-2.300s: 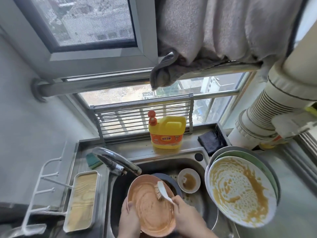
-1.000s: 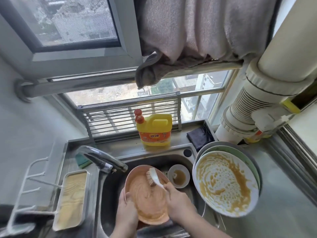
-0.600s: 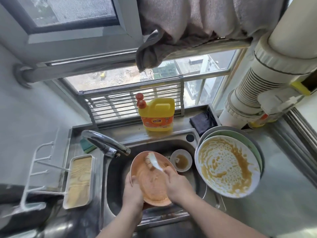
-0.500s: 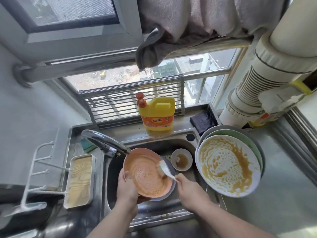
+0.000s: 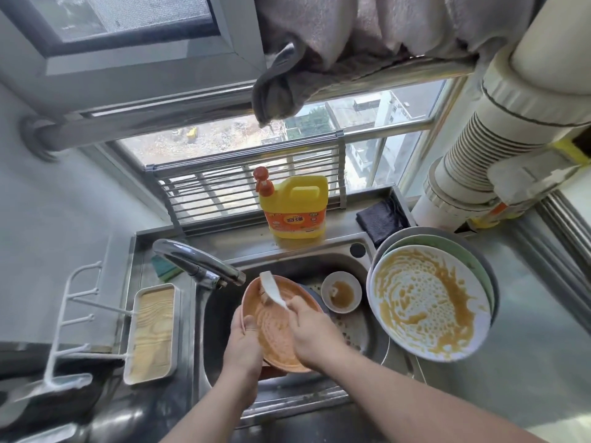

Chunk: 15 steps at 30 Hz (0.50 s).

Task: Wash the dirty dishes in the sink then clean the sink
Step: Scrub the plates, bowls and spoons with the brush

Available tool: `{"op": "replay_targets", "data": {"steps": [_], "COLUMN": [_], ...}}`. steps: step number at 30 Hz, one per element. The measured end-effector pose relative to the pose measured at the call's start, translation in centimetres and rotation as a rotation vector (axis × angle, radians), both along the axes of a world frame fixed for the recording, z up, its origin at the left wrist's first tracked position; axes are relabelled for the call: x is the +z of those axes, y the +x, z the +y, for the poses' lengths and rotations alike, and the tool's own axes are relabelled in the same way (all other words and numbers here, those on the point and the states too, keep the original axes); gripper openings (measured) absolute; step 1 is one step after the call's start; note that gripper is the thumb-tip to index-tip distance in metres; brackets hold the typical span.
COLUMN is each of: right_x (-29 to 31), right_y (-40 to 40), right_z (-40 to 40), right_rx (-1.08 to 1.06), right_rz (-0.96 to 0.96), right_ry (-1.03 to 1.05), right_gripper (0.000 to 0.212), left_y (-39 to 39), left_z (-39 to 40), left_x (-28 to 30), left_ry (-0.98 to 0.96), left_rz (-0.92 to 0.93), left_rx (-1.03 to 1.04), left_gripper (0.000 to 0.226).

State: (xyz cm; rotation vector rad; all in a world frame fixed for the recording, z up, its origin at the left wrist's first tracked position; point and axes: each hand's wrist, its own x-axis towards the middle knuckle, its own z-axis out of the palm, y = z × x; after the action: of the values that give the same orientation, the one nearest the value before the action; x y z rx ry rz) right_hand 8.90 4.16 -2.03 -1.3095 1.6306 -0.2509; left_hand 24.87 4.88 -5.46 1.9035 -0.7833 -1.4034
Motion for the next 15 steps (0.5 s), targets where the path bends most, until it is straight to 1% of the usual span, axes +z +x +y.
{"op": "replay_targets", "data": {"steps": [3, 5, 7, 9, 11, 13, 15], "right_x": [1.1, 1.5, 1.1, -0.1, -1.8, -3.1, -3.7], "right_y": [2.8, 3.1, 2.5, 1.2, -0.7, -2.2, -2.2], "right_z": [2.4, 3.7, 3.0, 1.4, 0.7, 1.7, 2.9], "right_rx": [-0.003, -0.021, -0.040, -0.095, -0.133, -0.136, -0.236], "right_rz": [-0.184, -0.217, -0.153, -0.049, 0.056, 0.122, 0.080], "right_ry": [0.025, 0.040, 0.012, 0.028, 0.129, 0.242, 0.313], "right_gripper": [0.019, 0.021, 0.027, 0.030, 0.028, 0.022, 0.023], "left_y": [0.5, 1.0, 0.6, 0.0, -0.2, 0.4, 1.0], "left_z": [-1.0, -1.2, -0.7, -0.1, 0.1, 0.0, 0.2], "left_x": [-0.1, -0.2, -0.1, 0.1, 0.3, 0.5, 0.6], "left_ry": [0.053, 0.076, 0.067, 0.069, 0.047, 0.004, -0.010], "left_rz": [-0.042, -0.038, -0.037, -0.048, -0.083, -0.163, -0.223], "left_rx": [0.067, 0.064, -0.006, -0.064, -0.106, -0.144, -0.157], "left_gripper": [0.024, 0.025, 0.021, 0.026, 0.028, 0.028, 0.030]}}
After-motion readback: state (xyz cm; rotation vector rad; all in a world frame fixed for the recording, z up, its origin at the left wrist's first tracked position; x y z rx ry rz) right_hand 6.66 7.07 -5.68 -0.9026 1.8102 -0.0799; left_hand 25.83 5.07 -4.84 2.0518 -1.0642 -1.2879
